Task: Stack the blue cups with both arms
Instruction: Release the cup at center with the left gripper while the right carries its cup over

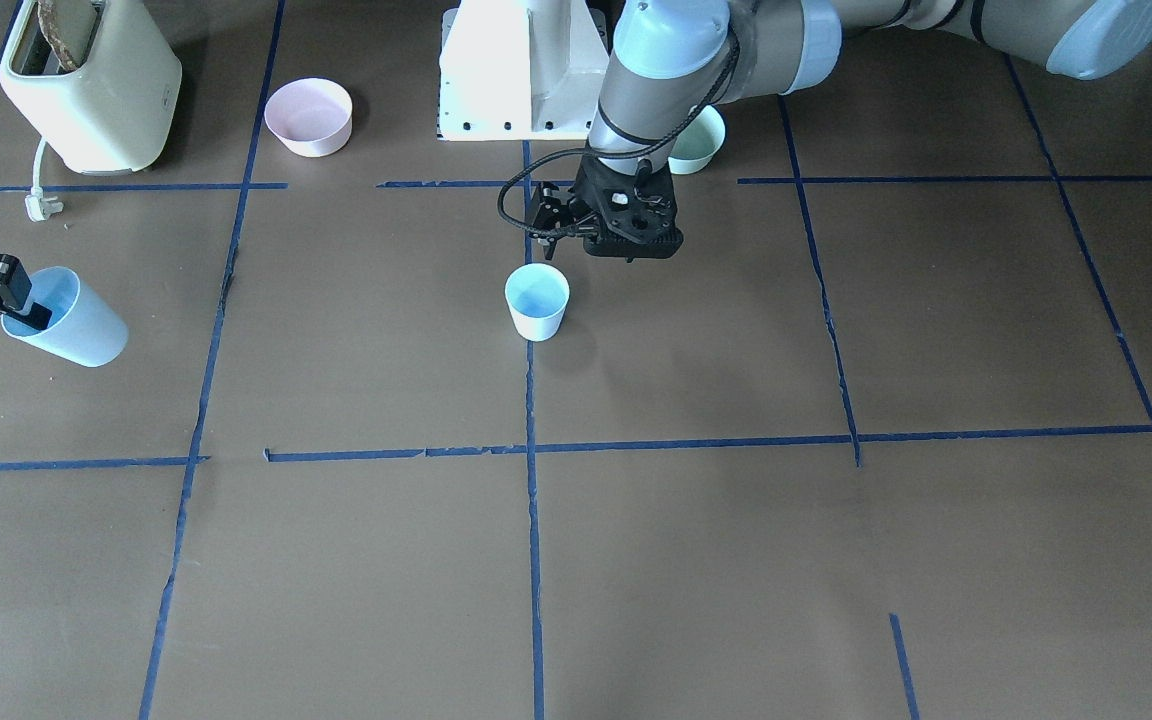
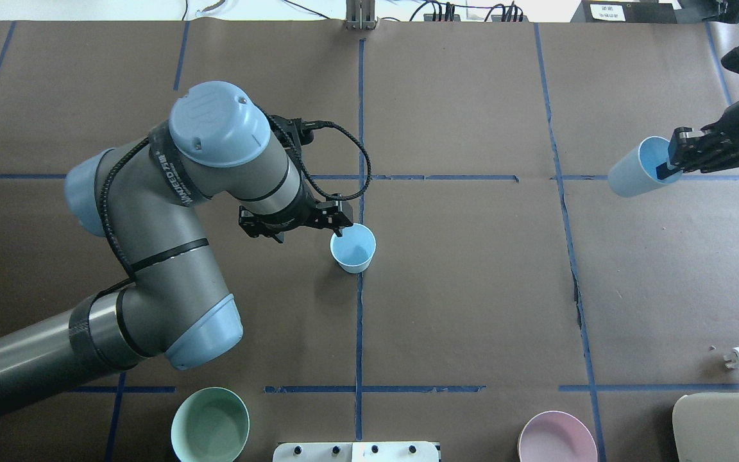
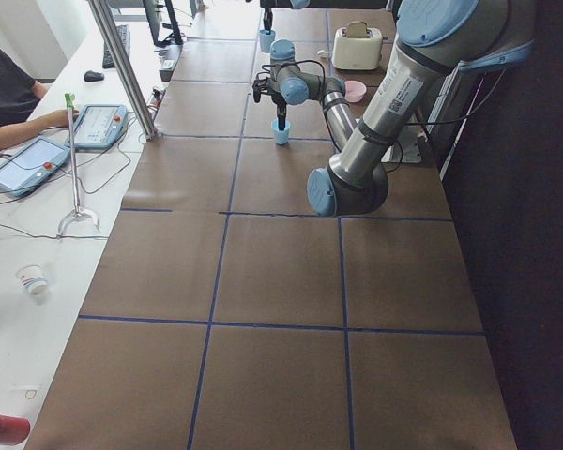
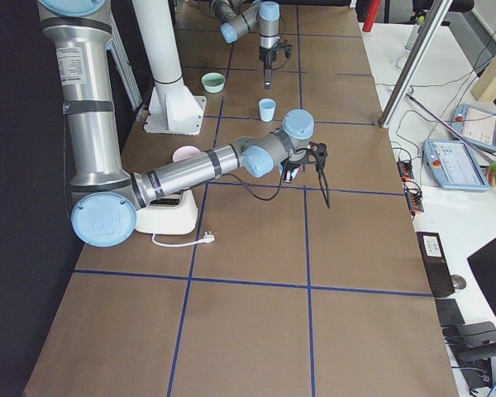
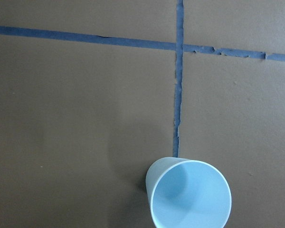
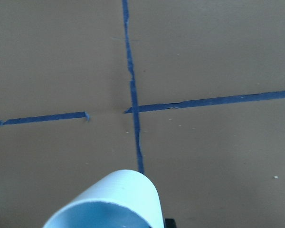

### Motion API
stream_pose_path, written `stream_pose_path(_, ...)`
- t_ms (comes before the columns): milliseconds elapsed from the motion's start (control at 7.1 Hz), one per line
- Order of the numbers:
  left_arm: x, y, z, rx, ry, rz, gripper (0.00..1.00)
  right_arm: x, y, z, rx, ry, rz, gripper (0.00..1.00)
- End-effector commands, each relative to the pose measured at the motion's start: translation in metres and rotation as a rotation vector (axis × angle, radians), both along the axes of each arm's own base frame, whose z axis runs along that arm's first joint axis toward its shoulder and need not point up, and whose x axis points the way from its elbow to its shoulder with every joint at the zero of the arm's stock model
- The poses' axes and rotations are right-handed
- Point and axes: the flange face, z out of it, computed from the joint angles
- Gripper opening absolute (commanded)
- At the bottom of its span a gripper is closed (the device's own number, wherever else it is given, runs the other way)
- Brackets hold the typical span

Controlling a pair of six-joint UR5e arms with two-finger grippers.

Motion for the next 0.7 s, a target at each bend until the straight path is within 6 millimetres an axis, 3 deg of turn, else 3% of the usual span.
stream_pose_path(0,-0.043,0.003,0.022,0.009,-0.029,0.020,1.00,-0.084,0.002,-0.088,-0.039,-0.056,-0.003,0.00)
stream_pose_path(141,-0.065,0.000,0.020,0.049,-0.064,0.049,1.00,-0.133,0.011,-0.123,-0.077,-0.054,0.006,0.00)
stream_pose_path(282,-0.091,-0.009,0.026,0.081,-0.097,0.055,1.00,-0.166,0.010,-0.168,-0.081,-0.020,0.021,0.01)
stream_pose_path(423,-0.113,-0.015,0.051,0.109,-0.127,0.068,1.00,-0.192,0.010,-0.216,-0.069,0.027,0.033,0.01)
stream_pose_path(564,-0.128,-0.024,0.066,0.130,-0.150,0.073,1.00,-0.204,0.014,-0.238,-0.069,0.042,0.027,0.01)
